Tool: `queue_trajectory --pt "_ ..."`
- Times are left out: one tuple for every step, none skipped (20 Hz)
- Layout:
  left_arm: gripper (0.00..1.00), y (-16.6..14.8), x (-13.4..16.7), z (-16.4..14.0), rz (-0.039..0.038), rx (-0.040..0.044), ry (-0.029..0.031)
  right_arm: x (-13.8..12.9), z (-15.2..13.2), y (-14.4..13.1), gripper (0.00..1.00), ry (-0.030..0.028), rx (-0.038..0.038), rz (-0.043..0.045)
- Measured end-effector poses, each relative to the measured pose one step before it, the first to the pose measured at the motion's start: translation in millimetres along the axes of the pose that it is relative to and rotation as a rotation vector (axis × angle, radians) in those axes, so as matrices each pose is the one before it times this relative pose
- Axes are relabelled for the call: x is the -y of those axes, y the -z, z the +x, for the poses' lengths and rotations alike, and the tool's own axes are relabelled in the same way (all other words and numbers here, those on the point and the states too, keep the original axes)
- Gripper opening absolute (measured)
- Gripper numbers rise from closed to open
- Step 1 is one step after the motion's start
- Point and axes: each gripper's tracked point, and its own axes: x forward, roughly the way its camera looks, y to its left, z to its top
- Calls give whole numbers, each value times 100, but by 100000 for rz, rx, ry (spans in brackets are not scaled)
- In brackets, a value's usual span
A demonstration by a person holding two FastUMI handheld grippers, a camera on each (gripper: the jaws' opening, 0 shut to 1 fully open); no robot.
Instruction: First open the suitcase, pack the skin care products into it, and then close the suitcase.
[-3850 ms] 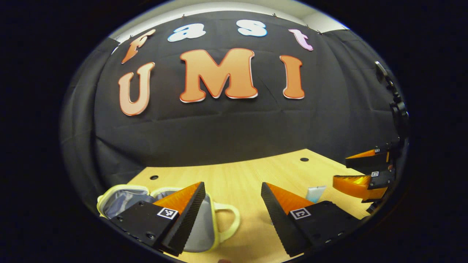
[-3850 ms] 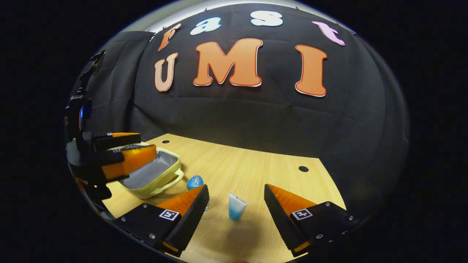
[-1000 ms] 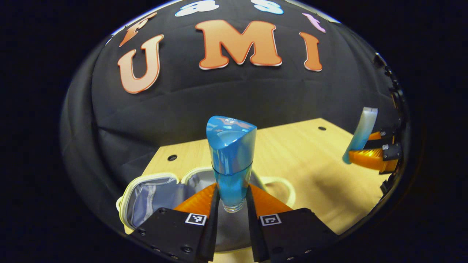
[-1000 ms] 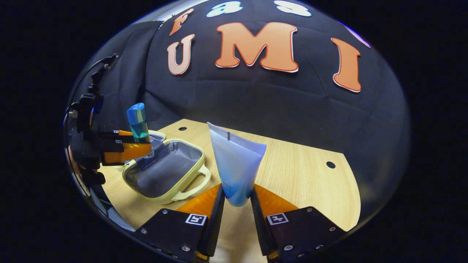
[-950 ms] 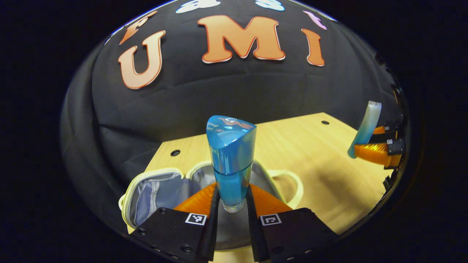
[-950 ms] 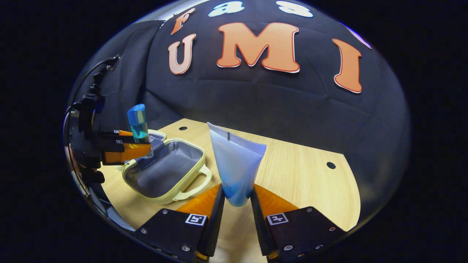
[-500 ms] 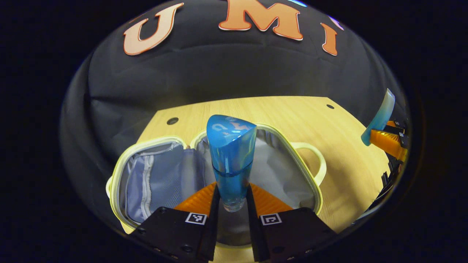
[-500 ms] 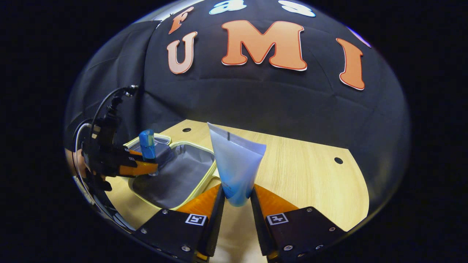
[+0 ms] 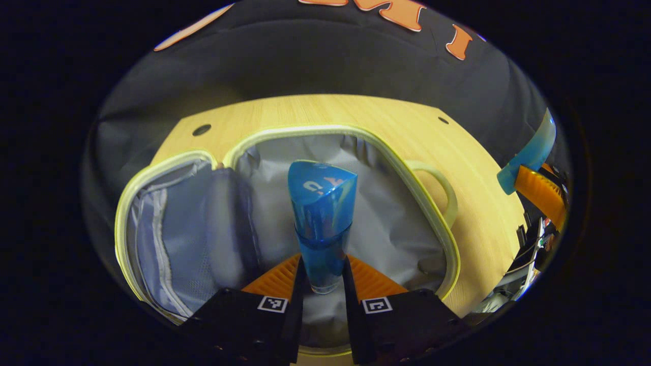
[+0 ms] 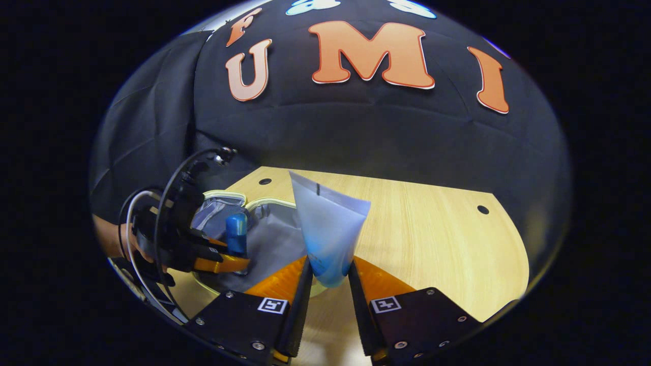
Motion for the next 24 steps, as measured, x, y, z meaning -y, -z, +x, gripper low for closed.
queue_trajectory --pt "39 -684 137 61 848 2093 460 -259 8 -90 46 -41 -478 1201" --pt "39 70 140 136 1414 -2265 -44 -315 41 6 46 -90 -275 1627" --pt "39 -266 143 140 1498 -955 -246 -372 -60 -202 46 -548 470 1546" --pt "39 -31 -81 376 798 -1180 -631 -378 4 -369 46 -445 517 1048" --pt "39 -293 -109 289 -187 -860 -1121 -108 -14 -11 46 -316 67 746" --pt "39 -29 -9 247 -550 -1577 -1126 -105 -64 132 46 3 -78 487" --pt "39 -121 7 380 -742 -1401 -1204 26 177 13 46 499 -259 5" --pt "39 163 26 325 -500 -2497 -843 -57 61 -16 46 0 -367 -4" --pt "40 493 -151 610 -698 -3541 -1205 -74 -71 89 46 -86 -426 -93" --pt "39 764 -295 405 -1485 -3625 -1371 -117 -96 7 46 -891 -423 7" --pt "40 781 -23 357 -2333 -3632 -82 4 13 108 46 -347 -393 -224" --pt "39 -616 27 -114 241 2041 428 -109 -59 330 45 -519 -1715 -367" --pt "38 340 -240 165 251 -1744 -549 -73 -51 1 41 -296 -199 -158" --pt "38 413 -132 -523 -1093 -473 -889 -197 -143 -174 46 -1036 -109 309" --pt "40 184 196 -421 -1599 486 1286 -384 47 58 46 -1373 -436 384" --pt "41 238 114 -436 -2971 733 923 -280 135 71 46 -781 -683 -157" --pt "46 -142 106 -415 -1437 3292 1376 -189 286 99 46 -566 -965 -430" --pt "46 -227 -311 -756 475 2601 396 -196 375 149 46 -505 -933 3" --pt "48 -9 94 -657 -353 1274 1808 -535 344 -92 46 -1590 -637 815" --pt "51 -104 23 -828 34 2096 973 -700 292 122 46 -1813 -531 1090" --pt "59 -719 -203 -834 710 4548 -662 -630 494 -42 46 -1491 -11 45" --pt "63 -957 -362 -707 1539 5188 -1948 -467 447 -6 46 -918 -526 -500" --pt "71 -991 -488 -585 1574 5707 -1942 -286 477 13 46 -1062 -609 -334" --pt "72 -1021 -514 -1044 1087 5064 -1749 -506 487 146 46 -1004 -757 -54"
